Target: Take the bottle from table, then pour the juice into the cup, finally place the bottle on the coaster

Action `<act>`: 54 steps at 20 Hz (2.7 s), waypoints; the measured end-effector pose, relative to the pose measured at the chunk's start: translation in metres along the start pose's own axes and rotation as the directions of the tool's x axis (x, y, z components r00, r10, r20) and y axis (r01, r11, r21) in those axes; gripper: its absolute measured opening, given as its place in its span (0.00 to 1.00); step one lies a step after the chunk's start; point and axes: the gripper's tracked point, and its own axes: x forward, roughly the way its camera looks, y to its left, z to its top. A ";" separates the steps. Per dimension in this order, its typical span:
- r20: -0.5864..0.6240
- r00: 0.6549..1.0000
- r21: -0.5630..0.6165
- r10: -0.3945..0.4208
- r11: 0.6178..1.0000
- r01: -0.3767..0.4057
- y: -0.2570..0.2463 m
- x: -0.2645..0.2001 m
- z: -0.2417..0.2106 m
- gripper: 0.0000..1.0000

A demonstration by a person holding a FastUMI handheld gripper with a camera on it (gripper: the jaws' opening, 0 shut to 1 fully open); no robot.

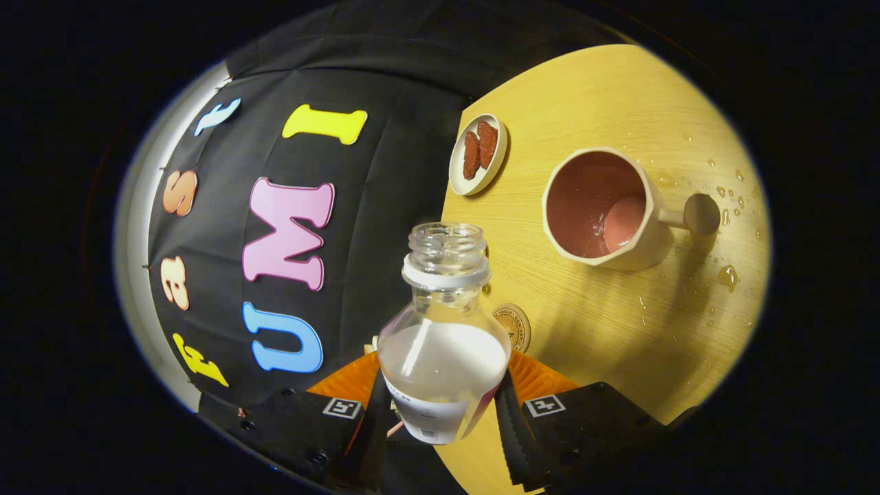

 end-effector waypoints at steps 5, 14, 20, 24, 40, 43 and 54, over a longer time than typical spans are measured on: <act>0.016 1.000 0.157 -0.026 0.987 0.024 -0.014 0.012 0.007 0.71; 0.072 0.997 0.496 -0.010 0.868 -0.028 -0.010 0.018 0.020 0.71; 0.079 0.997 0.611 0.009 0.789 -0.056 0.000 0.023 0.030 0.71; 0.082 0.997 0.667 0.001 0.743 -0.056 0.004 0.027 0.037 0.71; 0.136 0.991 0.842 -0.003 0.527 -0.114 0.030 0.017 0.060 0.71; 0.144 0.990 0.856 -0.002 0.501 -0.124 0.035 0.015 0.061 0.71; 0.210 0.978 0.894 0.017 0.402 -0.199 0.066 0.010 0.085 0.71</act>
